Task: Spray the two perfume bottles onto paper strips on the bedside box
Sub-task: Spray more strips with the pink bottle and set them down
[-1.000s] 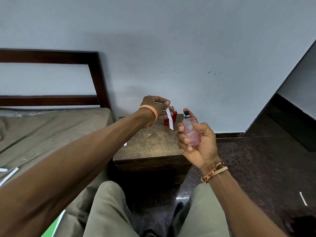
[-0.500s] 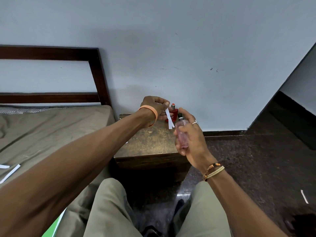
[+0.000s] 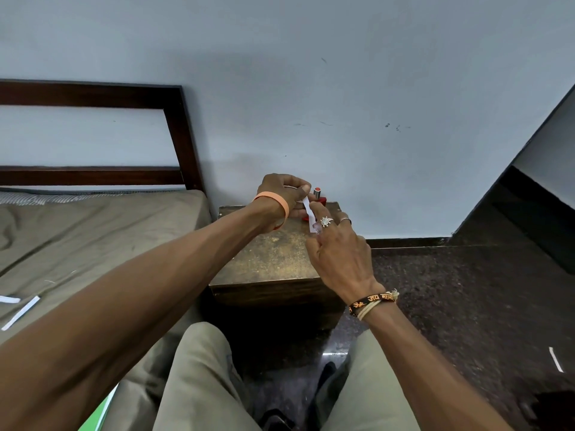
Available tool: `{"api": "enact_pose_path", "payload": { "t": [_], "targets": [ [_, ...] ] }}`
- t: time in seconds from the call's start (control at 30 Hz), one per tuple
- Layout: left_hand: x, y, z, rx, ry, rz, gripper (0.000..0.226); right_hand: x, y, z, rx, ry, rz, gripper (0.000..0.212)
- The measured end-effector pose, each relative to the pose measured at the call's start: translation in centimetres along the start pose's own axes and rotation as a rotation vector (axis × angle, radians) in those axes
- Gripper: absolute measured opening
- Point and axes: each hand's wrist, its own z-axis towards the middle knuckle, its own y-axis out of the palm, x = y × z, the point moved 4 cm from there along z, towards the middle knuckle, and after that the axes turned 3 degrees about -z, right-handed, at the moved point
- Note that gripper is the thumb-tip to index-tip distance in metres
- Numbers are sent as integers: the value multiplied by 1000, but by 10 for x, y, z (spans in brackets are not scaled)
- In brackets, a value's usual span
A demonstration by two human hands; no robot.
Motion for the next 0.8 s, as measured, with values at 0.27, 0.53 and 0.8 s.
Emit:
{"api": "enact_pose_path", "payload": {
  "t": [0.27,0.53,0.8],
  "targets": [
    [4,-5,-1,9,-4,-17,8,3,6,-5,-3,-2,101,61],
    [-2,-4,1,6,-15,5,9,1,0,-3,34,-14,175,56],
    [-2,0,1,-5,22,2,6,1,-7,28,18,-5,132,41]
  ]
}}
